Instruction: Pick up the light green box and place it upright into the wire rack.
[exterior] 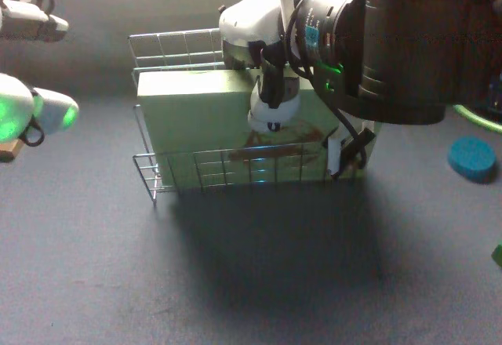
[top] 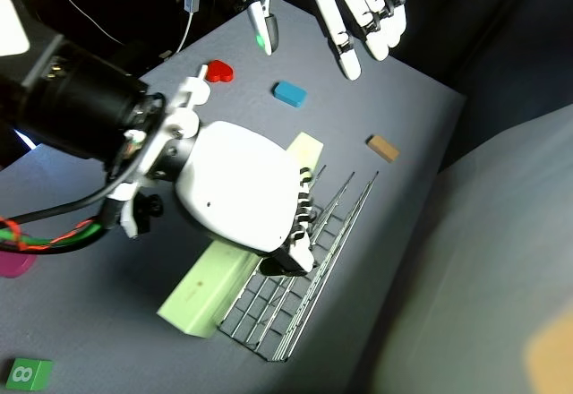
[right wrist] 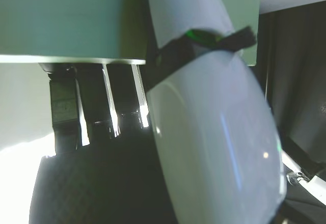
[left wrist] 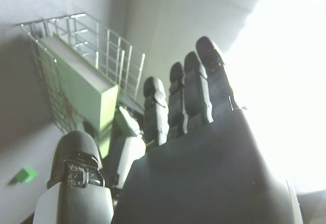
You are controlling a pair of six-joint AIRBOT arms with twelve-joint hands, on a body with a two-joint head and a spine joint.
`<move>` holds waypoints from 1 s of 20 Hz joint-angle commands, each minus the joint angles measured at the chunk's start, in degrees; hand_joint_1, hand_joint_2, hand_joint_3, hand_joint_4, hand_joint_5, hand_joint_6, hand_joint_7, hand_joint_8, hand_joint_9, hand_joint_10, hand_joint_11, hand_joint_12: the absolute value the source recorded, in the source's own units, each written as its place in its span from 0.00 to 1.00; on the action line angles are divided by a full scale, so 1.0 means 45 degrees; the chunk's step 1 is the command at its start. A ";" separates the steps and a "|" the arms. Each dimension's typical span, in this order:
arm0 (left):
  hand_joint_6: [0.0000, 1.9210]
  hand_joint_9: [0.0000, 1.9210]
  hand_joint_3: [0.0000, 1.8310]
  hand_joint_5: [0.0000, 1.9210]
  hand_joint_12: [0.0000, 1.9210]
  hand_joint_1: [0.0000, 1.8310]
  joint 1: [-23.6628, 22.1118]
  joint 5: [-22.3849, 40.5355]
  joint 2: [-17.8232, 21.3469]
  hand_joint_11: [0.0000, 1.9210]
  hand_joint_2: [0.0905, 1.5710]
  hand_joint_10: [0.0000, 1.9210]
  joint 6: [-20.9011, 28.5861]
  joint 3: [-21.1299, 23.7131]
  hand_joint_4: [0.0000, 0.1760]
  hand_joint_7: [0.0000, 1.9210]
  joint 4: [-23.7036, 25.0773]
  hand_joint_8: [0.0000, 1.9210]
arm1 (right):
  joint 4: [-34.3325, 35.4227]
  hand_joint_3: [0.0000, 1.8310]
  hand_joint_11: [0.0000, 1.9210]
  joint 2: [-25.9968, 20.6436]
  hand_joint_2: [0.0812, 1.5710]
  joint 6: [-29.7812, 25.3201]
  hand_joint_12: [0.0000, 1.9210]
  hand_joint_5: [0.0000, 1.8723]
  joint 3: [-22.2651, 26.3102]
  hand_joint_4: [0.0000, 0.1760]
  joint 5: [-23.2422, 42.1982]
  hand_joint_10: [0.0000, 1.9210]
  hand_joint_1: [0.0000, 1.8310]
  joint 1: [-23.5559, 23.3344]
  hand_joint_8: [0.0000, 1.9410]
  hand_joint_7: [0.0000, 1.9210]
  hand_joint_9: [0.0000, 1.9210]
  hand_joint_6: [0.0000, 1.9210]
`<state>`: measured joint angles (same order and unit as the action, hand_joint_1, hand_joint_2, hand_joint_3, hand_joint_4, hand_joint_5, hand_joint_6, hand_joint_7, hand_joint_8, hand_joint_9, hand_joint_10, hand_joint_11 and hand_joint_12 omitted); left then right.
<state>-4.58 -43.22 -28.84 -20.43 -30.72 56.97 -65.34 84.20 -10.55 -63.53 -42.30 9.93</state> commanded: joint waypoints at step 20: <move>0.00 0.04 0.00 0.10 0.21 0.04 0.0280 0.0192 -0.0351 0.00 0.79 0.00 0.1653 0.0804 0.66 0.06 0.1736 0.00 | -0.0088 0.00 0.00 -0.6481 0.56 0.0700 0.38 0.01 0.5779 0.26 0.1486 0.00 0.19 -0.2274 0.00 0.03 0.03 0.00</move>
<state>-2.55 -44.25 -30.50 -12.51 -27.05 60.36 -61.78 54.08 -7.25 -36.97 -39.07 0.80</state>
